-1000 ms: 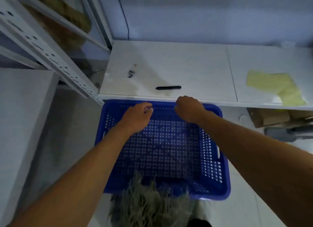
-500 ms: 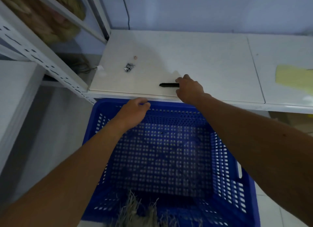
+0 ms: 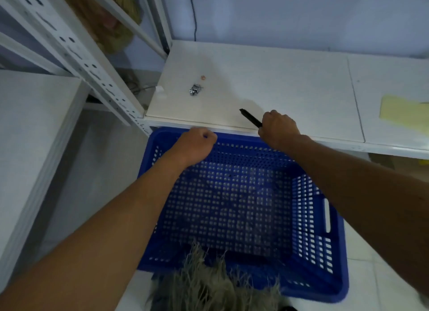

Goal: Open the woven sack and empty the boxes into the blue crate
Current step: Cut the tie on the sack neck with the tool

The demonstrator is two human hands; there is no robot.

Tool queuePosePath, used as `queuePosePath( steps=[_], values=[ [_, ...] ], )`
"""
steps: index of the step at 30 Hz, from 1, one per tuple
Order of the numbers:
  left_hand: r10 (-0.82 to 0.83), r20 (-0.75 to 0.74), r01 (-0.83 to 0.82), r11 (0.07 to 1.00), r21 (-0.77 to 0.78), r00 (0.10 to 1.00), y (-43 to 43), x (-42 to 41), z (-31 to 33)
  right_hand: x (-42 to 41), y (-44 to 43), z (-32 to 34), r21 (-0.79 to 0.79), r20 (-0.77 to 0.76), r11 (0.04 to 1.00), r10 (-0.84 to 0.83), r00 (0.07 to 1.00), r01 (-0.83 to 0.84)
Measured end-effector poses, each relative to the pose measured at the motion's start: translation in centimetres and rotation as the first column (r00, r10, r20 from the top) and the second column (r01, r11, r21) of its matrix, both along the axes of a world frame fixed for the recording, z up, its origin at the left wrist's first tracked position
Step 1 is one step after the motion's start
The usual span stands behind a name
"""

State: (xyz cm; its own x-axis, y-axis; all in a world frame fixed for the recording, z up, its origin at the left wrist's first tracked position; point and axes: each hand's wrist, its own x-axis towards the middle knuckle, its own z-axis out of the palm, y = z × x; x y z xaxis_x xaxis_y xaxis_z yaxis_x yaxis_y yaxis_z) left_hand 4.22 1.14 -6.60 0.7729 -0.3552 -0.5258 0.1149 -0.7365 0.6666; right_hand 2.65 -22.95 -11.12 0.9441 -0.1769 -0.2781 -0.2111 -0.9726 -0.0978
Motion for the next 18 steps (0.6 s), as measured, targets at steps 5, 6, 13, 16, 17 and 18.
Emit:
queuePosePath(
  steps=[5, 6, 13, 16, 17, 18],
  values=[
    [-0.004, -0.098, 0.001, 1.0, -0.03, 0.995, 0.8, -1.8, 7.0, -3.5, 1.5, 8.5, 0.043, -0.01, 0.999, 0.012, 1.0, -0.011],
    [-0.015, -0.123, 0.011, 0.999, -0.037, 0.992, 1.0, -2.1, 8.6, -4.2, 2.0, 10.4, 0.046, -0.018, 0.999, 0.007, 1.0, -0.006],
    [0.082, -0.225, -0.116, 0.983, -0.145, 0.971, 1.6, -7.2, 22.4, -11.1, 7.9, 26.2, 0.144, -0.027, 0.988, -0.052, 0.998, 0.055],
    [0.078, -0.211, -0.116, 0.977, -0.179, 0.974, 2.1, -11.1, 27.1, -14.9, 11.2, 31.7, 0.176, 0.028, 0.983, -0.056, 0.998, 0.05],
    [0.086, -0.201, -0.122, 0.977, -0.175, 0.976, 2.3, -12.3, 28.3, -16.4, 12.2, 33.2, 0.189, 0.044, 0.981, -0.053, 0.998, 0.044],
    [0.103, -0.185, -0.135, 0.977, -0.168, 0.977, 2.6, -13.5, 29.3, -17.8, 13.3, 34.5, 0.21, 0.059, 0.977, -0.056, 0.997, 0.043]
  ],
)
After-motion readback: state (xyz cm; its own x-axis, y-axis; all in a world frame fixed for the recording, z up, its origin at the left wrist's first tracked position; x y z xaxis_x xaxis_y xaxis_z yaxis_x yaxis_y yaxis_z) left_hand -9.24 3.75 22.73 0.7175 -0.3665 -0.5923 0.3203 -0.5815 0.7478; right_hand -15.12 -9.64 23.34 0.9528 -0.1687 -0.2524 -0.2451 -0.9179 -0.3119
